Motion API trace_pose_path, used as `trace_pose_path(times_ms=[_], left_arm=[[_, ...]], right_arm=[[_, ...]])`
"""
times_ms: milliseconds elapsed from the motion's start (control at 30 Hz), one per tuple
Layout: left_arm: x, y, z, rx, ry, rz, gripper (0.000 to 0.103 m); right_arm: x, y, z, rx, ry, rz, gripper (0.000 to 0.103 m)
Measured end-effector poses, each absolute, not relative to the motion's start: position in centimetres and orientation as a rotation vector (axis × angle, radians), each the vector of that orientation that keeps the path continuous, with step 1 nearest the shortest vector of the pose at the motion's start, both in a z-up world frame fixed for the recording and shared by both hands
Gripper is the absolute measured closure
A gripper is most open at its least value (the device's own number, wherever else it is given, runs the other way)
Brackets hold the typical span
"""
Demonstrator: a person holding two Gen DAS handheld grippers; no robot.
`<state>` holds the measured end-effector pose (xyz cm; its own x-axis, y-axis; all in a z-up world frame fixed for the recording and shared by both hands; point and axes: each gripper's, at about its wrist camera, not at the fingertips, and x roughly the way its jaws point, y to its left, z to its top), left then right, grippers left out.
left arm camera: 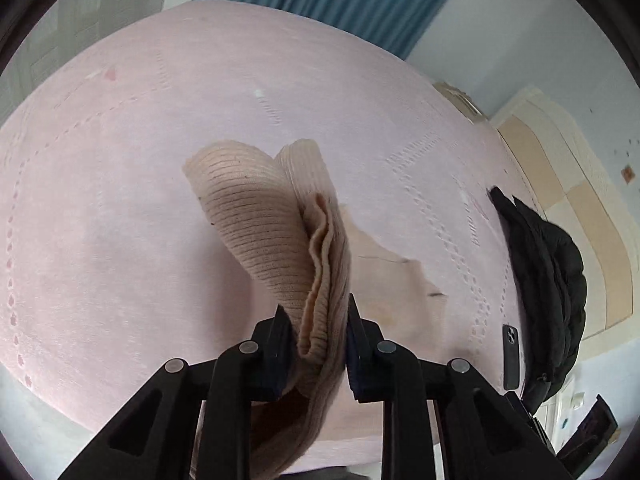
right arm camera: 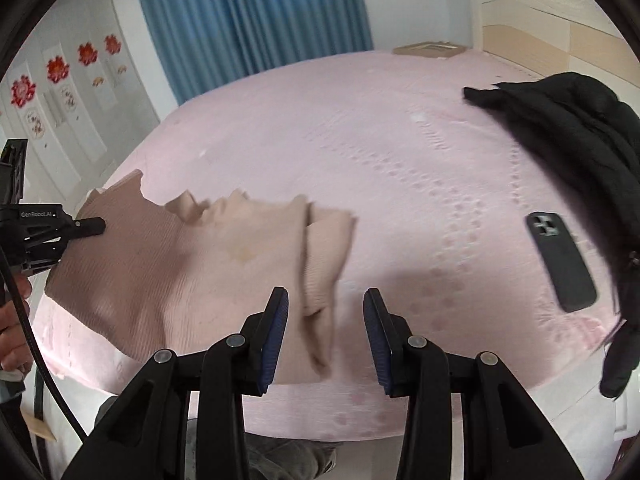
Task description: Fold small clothes
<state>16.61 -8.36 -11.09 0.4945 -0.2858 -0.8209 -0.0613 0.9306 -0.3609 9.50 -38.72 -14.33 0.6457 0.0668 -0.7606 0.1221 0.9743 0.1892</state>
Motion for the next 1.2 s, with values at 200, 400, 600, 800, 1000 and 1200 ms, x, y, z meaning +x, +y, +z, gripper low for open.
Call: trace_pose_path(times_ms=[200, 400, 600, 800, 1000, 1200], left_arm=[[16.3, -15.9, -11.8, -0.320, 1.104, -0.182, 0.082], [16.4, -22.4, -15.5, -0.291, 1.184, -0.239, 0.081], [16.6, -22.5, -17.6, -0.375, 1.247, -0.375, 0.071], [16.8, -17.7, -14.7, -0.415, 1.118, -0.385, 0.043], [15.9, -11.8, -14.3, -0.429, 1.087, -0.319, 0.042], [14.1, -8.8, -16.4, -0.437, 1.109, -0.300, 0.042]], right_arm=[[7.0, -41.7, -13.5, 0.265, 0.860, -0.068, 0.063], [5.0, -43.5, -14.4, 0.278, 0.877, -0.073, 0.063], [5.5, -43.1, -16.0, 0.299, 0.906, -0.023, 0.063], [8.1, -40.8, -15.9, 0.343, 0.873, 0.130, 0.061], [11.4, -38.6, -16.9, 0.469, 0.879, 0.220, 0.051], [13.3, -35.2, -18.8, 0.442, 0.906, 0.244, 0.059]])
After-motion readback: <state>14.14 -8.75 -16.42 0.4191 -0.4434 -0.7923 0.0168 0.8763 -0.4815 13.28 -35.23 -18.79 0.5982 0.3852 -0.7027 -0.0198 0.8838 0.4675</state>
